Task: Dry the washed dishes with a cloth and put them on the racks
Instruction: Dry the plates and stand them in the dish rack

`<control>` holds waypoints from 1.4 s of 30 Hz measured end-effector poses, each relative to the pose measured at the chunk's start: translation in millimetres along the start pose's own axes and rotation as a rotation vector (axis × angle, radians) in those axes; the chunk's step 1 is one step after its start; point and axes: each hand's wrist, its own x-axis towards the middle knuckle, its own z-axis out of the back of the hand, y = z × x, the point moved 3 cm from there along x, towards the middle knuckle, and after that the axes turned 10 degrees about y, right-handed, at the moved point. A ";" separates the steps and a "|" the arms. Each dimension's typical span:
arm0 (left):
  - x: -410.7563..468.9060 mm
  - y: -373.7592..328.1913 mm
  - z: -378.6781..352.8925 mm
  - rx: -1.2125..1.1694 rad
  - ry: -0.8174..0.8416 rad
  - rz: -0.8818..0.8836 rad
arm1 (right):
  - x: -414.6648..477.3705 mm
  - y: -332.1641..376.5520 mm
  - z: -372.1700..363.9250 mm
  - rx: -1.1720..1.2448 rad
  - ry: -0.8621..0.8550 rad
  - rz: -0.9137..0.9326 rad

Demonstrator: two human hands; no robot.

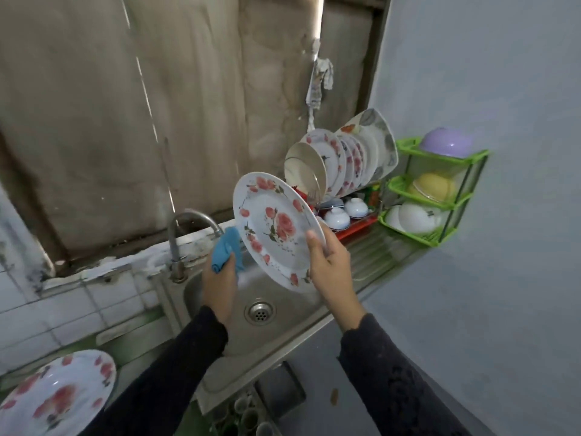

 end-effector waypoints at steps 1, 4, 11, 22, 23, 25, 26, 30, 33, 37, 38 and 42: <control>4.6 1.8 -21.6 -0.011 -0.003 0.007 | 4.6 0.8 20.3 -0.004 -0.015 0.017; 17.3 5.3 -88.1 -0.047 0.008 -0.028 | 18.1 -0.7 81.9 -0.037 -0.067 0.053; 37.8 4.4 -223.6 -0.116 0.087 -0.065 | 57.9 -7.7 197.8 -0.082 -0.140 0.053; 135.7 13.6 -351.6 -0.114 -0.004 -0.280 | 137.8 -48.8 309.2 0.031 -0.295 0.117; 148.4 14.2 -362.9 -0.119 -0.016 -0.302 | 151.9 -55.2 316.5 0.029 -0.297 0.130; 174.8 14.3 -385.7 -0.128 -0.035 -0.333 | 184.8 -65.9 328.4 0.001 -0.294 0.169; 186.1 12.6 -394.7 -0.131 -0.042 -0.347 | 201.3 -69.6 332.1 -0.005 -0.294 0.181; 233.4 4.1 -424.2 -0.126 -0.114 -0.360 | 273.4 -80.5 342.4 0.005 -0.267 0.173; 266.8 0.0 -437.4 -0.108 -0.134 -0.372 | 314.1 -87.8 348.3 -0.011 -0.253 0.199; 290.7 3.0 -447.9 -0.103 -0.182 -0.407 | 348.4 -105.8 350.5 -0.005 -0.255 0.213; 295.8 4.8 -449.5 -0.109 -0.190 -0.403 | 358.3 -112.0 350.1 -0.001 -0.252 0.216; 314.8 5.9 -454.6 -0.107 -0.211 -0.416 | 404.0 -134.8 337.8 -0.073 -0.166 0.208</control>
